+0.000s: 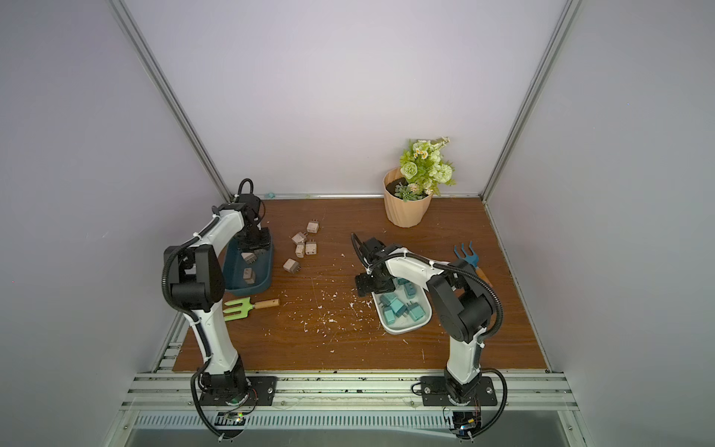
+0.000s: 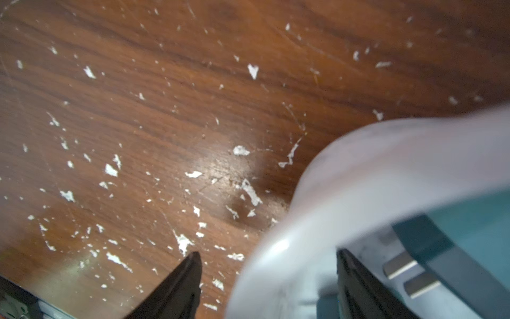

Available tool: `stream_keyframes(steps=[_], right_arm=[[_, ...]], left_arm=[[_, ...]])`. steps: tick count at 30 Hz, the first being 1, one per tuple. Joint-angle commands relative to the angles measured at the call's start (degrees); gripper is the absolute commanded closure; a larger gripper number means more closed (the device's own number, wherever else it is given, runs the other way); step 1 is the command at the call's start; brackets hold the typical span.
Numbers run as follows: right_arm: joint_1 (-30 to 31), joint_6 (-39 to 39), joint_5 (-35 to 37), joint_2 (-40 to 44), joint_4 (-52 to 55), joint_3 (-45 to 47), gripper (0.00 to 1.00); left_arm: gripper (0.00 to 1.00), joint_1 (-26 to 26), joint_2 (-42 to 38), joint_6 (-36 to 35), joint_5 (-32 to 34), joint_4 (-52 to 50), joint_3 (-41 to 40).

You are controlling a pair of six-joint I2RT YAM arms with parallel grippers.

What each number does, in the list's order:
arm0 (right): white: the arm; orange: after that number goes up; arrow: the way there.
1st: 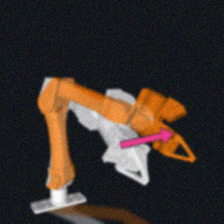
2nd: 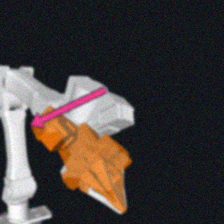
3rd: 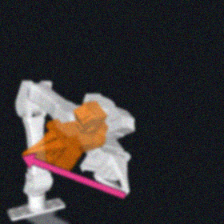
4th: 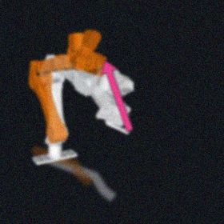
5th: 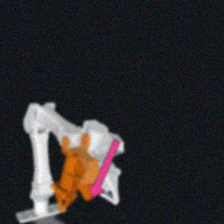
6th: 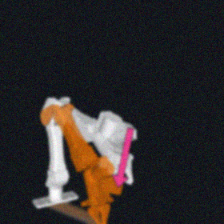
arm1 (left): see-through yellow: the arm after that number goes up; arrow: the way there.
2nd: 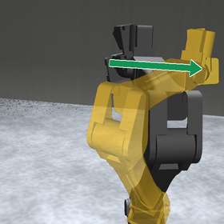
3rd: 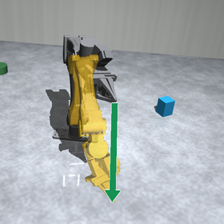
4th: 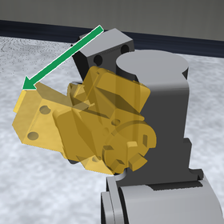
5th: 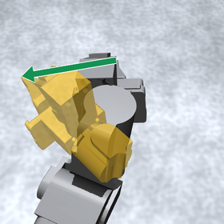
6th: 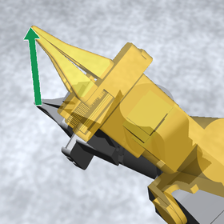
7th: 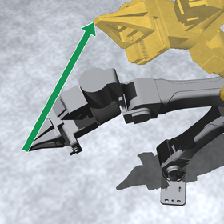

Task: Place the plugs by color into the storage box
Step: Place the plug in the storage box.

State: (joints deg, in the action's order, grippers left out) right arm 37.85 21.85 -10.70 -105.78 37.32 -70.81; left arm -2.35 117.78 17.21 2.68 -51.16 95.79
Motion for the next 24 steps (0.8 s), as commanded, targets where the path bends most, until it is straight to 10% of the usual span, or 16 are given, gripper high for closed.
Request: stream_keyframes(steps=[1,24], right_arm=[[0.4,-0.8,1.3,0.7,1.0,-0.4,0.20],[0.5,-0.6,1.0,-0.1,1.3,-1.6,0.20]], left_arm=[[0.55,-0.7,1.5,0.0,2.2,-1.1,1.5],[0.31,-0.6,-2.1,2.3,0.6,0.2,-2.8]])
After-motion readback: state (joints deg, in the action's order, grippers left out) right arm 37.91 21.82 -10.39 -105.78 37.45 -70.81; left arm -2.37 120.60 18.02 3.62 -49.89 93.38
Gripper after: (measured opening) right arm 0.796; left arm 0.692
